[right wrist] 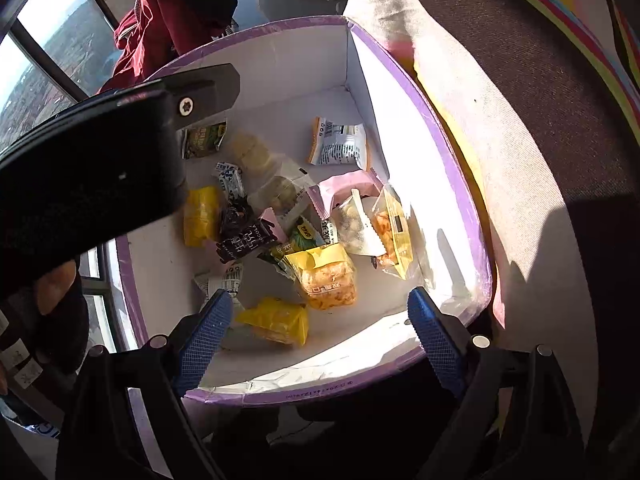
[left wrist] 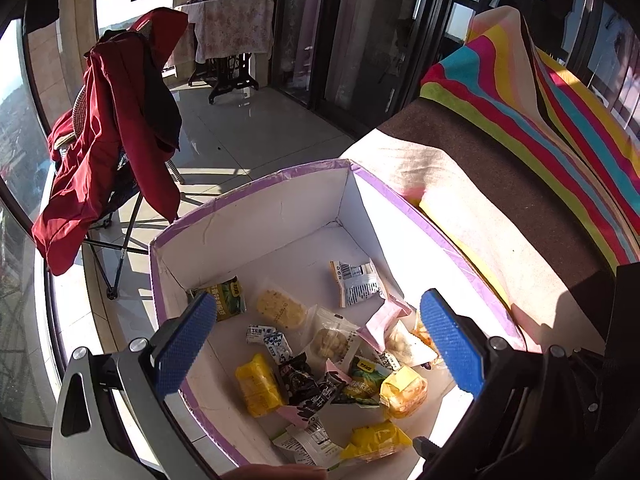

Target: Organize snacks

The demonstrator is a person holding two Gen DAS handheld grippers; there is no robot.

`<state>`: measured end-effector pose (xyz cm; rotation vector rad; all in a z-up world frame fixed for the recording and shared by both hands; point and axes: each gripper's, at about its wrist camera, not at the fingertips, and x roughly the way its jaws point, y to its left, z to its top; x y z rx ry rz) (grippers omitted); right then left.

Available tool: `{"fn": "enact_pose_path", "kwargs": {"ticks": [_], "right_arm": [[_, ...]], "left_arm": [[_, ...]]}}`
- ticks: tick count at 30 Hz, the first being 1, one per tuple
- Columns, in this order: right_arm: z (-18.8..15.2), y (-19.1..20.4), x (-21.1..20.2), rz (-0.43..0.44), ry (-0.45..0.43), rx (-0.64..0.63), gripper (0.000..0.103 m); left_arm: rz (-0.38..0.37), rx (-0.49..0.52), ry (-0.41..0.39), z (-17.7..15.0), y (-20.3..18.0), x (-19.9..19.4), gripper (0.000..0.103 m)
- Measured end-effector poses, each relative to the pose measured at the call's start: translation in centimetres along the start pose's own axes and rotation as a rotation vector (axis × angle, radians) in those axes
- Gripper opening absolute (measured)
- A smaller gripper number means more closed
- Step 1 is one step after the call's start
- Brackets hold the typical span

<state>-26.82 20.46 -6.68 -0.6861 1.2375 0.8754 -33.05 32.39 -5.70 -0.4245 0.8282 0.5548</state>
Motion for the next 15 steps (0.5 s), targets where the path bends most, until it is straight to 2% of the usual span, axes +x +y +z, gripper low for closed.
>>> {"fn": "enact_pose_path", "kwargs": {"ticks": [15], "right_arm": [[0.03,0.07,0.05,0.000,0.001,0.000,0.086]], "left_arm": [[-0.010,-0.003,-0.010,0.47,0.21,-0.19,0.101]]}}
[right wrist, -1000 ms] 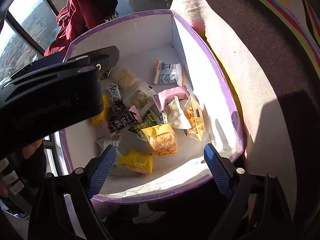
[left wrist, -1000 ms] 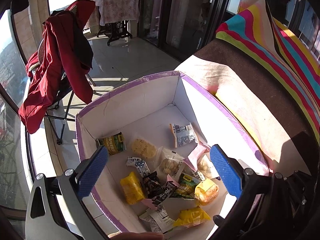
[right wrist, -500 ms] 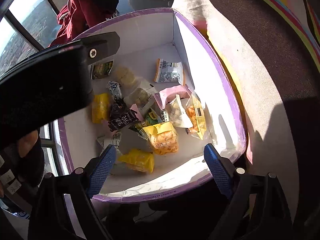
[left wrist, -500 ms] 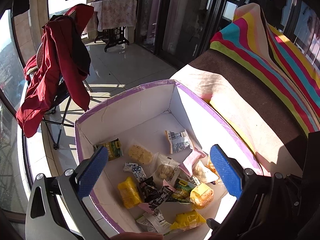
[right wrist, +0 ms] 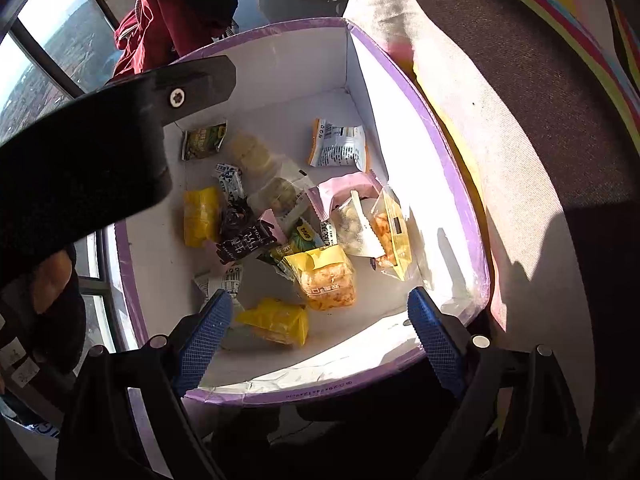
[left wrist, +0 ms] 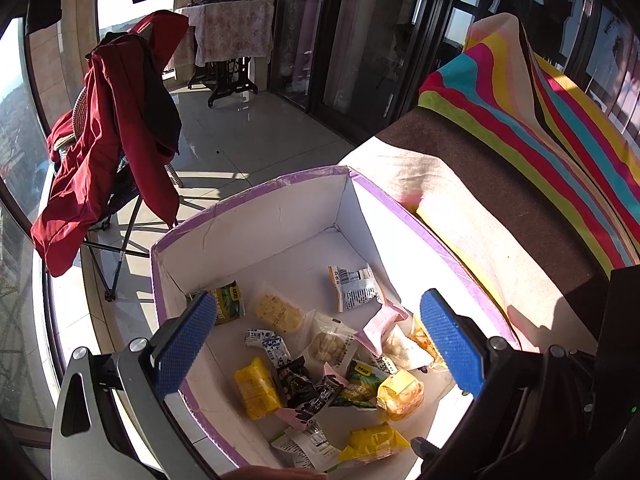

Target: Organize snacks

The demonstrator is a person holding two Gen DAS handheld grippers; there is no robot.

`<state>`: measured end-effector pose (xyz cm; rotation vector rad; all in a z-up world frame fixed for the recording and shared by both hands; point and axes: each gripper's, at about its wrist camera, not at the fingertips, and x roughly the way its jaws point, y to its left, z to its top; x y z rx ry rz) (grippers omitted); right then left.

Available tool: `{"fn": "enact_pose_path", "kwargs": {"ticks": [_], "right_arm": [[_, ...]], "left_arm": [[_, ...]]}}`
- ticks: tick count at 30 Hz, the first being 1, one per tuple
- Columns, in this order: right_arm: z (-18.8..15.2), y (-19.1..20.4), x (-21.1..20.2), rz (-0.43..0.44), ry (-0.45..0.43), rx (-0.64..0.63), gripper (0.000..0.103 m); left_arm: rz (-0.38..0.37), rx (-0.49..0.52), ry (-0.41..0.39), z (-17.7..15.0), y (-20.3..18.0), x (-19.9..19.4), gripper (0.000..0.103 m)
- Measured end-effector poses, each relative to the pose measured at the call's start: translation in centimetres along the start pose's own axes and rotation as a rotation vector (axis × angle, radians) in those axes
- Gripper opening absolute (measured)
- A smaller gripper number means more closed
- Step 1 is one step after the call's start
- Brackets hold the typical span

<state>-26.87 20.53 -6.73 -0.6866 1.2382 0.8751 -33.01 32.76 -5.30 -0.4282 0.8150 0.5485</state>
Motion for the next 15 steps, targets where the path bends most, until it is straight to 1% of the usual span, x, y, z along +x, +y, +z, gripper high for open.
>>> {"fn": "enact_pose_path", "kwargs": {"ticks": [6,10,15], "right_arm": [[0.04,-0.05,0.04,0.003,0.002,0.001,0.086],[0.05,0.01,0.08,0.004,0.003,-0.001,0.086],[0.04,0.08,0.10,0.004,0.003,-0.001,0.086]], "left_arm": [[0.011,-0.019,-0.005,0.06,0.48,0.10,0.101],[-0.007,-0.026,0.002,0.09,0.71,0.26,0.101],[-0.009,-0.016,0.003,0.02,0.52,0.29,0.101]]}}
